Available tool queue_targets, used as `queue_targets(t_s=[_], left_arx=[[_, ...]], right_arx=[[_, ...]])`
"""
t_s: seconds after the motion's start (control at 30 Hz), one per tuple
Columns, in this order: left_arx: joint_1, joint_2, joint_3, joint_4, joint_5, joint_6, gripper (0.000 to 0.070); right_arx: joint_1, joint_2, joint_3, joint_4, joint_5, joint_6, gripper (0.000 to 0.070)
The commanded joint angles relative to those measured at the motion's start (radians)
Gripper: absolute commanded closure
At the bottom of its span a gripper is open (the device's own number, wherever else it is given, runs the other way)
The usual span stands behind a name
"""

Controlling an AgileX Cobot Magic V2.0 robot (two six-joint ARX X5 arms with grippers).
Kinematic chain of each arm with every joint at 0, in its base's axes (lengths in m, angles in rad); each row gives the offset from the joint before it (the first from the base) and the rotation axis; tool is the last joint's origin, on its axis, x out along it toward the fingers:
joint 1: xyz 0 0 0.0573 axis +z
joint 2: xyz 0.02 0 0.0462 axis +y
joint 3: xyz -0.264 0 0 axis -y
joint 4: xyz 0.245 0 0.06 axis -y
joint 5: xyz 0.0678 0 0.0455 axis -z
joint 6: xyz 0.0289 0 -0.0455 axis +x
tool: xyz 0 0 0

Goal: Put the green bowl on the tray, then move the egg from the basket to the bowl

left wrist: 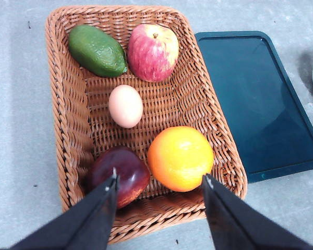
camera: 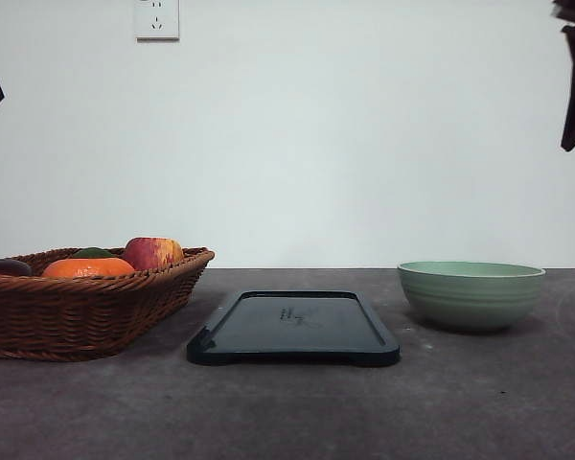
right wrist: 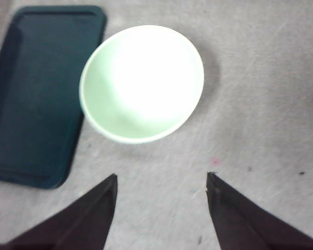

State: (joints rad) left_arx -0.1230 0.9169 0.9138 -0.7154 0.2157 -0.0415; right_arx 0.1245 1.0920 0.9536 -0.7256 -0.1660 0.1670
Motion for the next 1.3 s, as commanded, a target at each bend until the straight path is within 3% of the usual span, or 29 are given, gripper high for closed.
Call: queue_targets(t_s=[0.0, 0.5, 1.27], left_arx=[[-0.003, 0.006, 0.024, 0.005, 0.005, -0.001, 0.0382], [-0.003, 0.006, 0.024, 0.006, 0.005, -0.004, 0.0383], [-0.003, 0.006, 0.024, 0.060, 0.005, -0.004, 0.0384]], right_arx=[[0.001, 0.063, 0.060, -0.013, 0.014, -0.002, 0.0363], [-0.021, 0.480, 0.354, -0.061, 0.017, -0.071, 0.0363], [-0.080, 0.730, 0.390, 0.000, 0.003, -0.098, 0.0372]])
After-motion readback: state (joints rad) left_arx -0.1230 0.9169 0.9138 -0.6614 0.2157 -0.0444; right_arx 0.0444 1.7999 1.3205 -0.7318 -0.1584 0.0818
